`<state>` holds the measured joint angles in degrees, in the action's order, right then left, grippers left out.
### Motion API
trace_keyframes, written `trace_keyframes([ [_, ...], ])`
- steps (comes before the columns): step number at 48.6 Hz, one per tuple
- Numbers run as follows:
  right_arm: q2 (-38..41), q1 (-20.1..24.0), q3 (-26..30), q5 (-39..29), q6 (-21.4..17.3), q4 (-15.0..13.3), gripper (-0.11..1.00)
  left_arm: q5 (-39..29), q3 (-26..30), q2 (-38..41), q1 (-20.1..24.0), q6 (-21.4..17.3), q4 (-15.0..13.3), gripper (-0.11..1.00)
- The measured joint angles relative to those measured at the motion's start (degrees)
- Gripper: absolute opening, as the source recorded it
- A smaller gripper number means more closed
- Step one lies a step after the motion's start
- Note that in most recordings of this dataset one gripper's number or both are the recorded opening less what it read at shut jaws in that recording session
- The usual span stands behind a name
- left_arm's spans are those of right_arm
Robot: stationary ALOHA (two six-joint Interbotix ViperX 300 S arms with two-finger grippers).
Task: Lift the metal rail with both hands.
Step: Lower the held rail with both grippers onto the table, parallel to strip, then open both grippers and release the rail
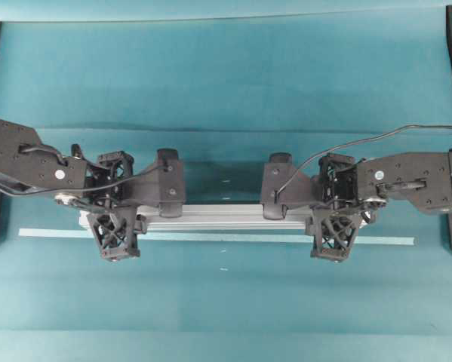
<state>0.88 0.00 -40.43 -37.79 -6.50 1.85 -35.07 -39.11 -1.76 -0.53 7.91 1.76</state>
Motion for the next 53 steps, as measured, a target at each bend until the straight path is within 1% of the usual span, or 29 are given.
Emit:
trace_keyframes([
  [14,0.18,-0.09,0.18,-0.18,0.09,1.58,0.41,2.81,-0.35,0.0,0.09,-1.32,-0.09,0.32],
  [15,0.18,-0.09,0.26,-0.26,0.09,1.67,0.41,2.9,-0.35,0.0,0.09,-1.41,-0.09,0.33],
  [17,0.26,-0.09,0.26,-0.26,0.09,1.85,0.41,2.9,-0.44,-0.09,0.09,-1.41,-0.09,0.42],
  [20,0.26,-0.09,0.35,-0.26,0.09,1.93,0.43,2.99,-0.7,0.44,0.18,-1.58,0.0,0.59],
  [24,0.53,0.0,0.35,-0.26,-0.53,2.29,0.64,2.9,-1.23,0.79,0.35,-1.58,-0.09,0.84],
  [26,0.79,0.18,0.35,-0.26,-0.53,2.46,0.75,2.99,-1.23,0.7,0.35,-1.58,-0.09,0.92],
  [28,0.88,0.26,0.35,-0.18,-0.53,2.46,0.85,2.99,-1.32,0.7,0.44,-1.49,0.0,0.97],
  [30,0.88,0.44,0.26,0.0,-0.53,2.46,0.93,2.99,-1.41,0.7,0.44,-1.49,-0.09,0.98],
  [33,0.79,0.53,0.18,0.09,-0.44,2.37,0.99,2.9,-1.49,0.7,0.44,-1.49,-0.09,0.96],
  [36,0.79,0.35,0.26,0.44,-0.53,1.93,1.0,2.9,-1.58,0.62,0.44,-1.49,-0.09,0.95],
  [46,0.7,0.26,0.26,1.23,-0.7,1.49,1.0,2.81,-1.67,0.53,0.26,-1.76,-0.09,0.97],
  [53,-1.41,0.0,0.35,0.97,-0.7,1.23,1.0,1.05,-1.67,-1.32,0.26,-1.93,-0.09,0.97],
])
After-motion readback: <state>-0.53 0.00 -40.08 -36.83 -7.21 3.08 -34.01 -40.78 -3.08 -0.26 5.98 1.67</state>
